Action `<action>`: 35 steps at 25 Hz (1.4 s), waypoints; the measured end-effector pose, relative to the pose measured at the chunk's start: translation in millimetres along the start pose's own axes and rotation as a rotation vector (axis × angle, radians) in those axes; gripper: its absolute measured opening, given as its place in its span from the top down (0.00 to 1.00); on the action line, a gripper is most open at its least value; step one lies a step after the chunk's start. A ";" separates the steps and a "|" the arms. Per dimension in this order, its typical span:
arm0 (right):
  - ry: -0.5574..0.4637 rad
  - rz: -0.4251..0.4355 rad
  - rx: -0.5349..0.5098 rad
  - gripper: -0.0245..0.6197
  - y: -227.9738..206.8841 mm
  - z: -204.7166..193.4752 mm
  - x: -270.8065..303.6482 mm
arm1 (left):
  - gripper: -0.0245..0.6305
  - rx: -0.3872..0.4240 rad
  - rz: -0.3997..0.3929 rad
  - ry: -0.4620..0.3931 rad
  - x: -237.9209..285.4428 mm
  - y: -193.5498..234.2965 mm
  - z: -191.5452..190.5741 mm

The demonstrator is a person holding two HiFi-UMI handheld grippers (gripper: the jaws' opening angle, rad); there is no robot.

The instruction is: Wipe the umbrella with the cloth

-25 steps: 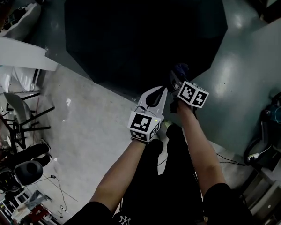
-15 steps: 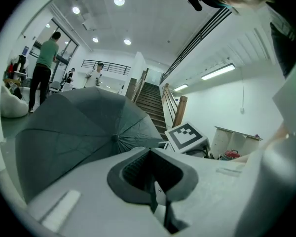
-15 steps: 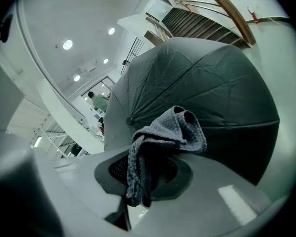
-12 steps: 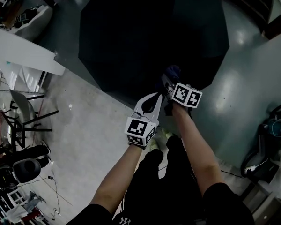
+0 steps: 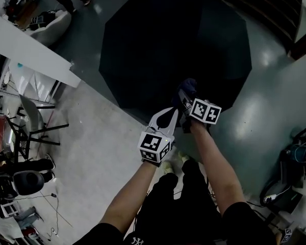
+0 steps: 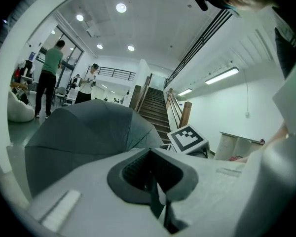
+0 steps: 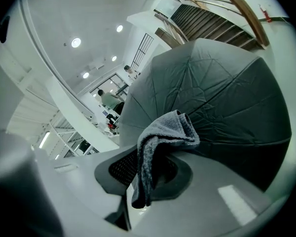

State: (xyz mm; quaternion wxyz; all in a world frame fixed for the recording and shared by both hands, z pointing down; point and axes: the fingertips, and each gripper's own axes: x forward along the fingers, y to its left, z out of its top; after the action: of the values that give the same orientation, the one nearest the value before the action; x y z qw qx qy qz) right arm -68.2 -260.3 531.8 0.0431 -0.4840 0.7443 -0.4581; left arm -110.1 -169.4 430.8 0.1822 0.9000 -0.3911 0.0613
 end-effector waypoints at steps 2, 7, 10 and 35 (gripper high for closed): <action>-0.001 0.004 -0.006 0.84 3.4 1.4 -6.1 | 0.96 -0.002 0.000 -0.005 -1.6 -3.2 4.3; -0.019 0.016 -0.017 0.84 14.9 11.1 -17.6 | 0.96 -0.003 -0.007 -0.020 -1.9 -5.8 19.6; -0.029 0.028 -0.028 0.84 25.2 16.5 -27.3 | 0.96 -0.008 -0.009 -0.027 -1.7 -9.0 29.6; -0.164 0.177 -0.502 0.84 209.9 45.5 -187.7 | 0.96 0.054 -0.043 -0.145 -84.9 -60.6 150.8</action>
State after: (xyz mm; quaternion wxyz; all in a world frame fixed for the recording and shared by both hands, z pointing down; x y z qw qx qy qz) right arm -89.0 -123.4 282.5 0.0216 -0.4480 0.8680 -0.2131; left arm -129.2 -130.1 252.7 0.1304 0.9149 -0.3820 0.0027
